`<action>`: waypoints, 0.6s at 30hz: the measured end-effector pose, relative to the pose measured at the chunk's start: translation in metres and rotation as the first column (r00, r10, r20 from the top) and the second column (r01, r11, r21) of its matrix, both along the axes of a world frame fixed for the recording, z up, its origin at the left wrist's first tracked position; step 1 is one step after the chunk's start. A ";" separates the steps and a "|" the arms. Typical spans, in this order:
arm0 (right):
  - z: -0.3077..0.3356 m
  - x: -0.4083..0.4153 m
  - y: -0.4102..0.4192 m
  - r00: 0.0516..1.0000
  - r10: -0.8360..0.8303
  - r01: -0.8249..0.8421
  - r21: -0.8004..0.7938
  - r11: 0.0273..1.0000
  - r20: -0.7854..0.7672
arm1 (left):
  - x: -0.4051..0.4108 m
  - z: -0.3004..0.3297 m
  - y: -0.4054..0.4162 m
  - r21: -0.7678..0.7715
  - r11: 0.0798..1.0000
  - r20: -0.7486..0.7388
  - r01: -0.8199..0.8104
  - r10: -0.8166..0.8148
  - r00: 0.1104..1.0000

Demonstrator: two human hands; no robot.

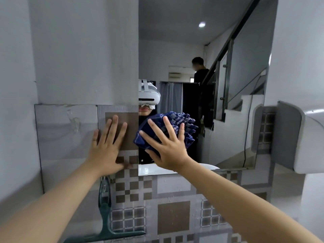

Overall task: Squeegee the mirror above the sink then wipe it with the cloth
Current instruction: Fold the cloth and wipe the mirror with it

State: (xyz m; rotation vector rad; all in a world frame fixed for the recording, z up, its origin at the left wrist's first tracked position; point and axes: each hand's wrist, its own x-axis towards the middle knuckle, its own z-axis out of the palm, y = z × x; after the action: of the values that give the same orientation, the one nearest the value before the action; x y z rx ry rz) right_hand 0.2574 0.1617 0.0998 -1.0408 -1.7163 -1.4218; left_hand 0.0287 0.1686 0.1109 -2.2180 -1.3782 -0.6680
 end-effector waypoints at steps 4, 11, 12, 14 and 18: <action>-0.002 0.054 -0.008 0.995 -0.035 0.034 0.005 0.999 0.088 | -0.001 0.000 0.000 0.010 1.000 -0.011 -0.015 0.015 1.000; -0.001 0.175 -0.020 0.984 -0.154 0.153 -0.009 0.988 -0.085 | -0.001 0.000 -0.001 0.034 0.999 -0.015 -0.016 0.016 1.000; -0.004 0.186 -0.023 0.976 -0.153 0.149 -0.038 0.988 -0.157 | 0.000 0.000 -0.001 0.037 0.999 -0.015 -0.016 0.016 1.000; -0.013 0.204 -0.028 0.938 -0.130 0.107 -0.090 0.990 -0.321 | 0.001 0.000 -0.002 0.038 0.999 -0.017 -0.016 0.017 1.000; -0.042 0.205 -0.034 0.716 -0.123 0.043 -0.133 0.990 -0.687 | 0.002 0.001 -0.005 0.021 0.999 -0.028 -0.032 0.032 0.999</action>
State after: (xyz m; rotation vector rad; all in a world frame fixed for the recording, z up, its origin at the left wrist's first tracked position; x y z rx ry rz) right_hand 0.4627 0.1272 0.0578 -1.4937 -1.1908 -0.8052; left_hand 0.0312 0.1640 0.1123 -2.1770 -1.3841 -0.6343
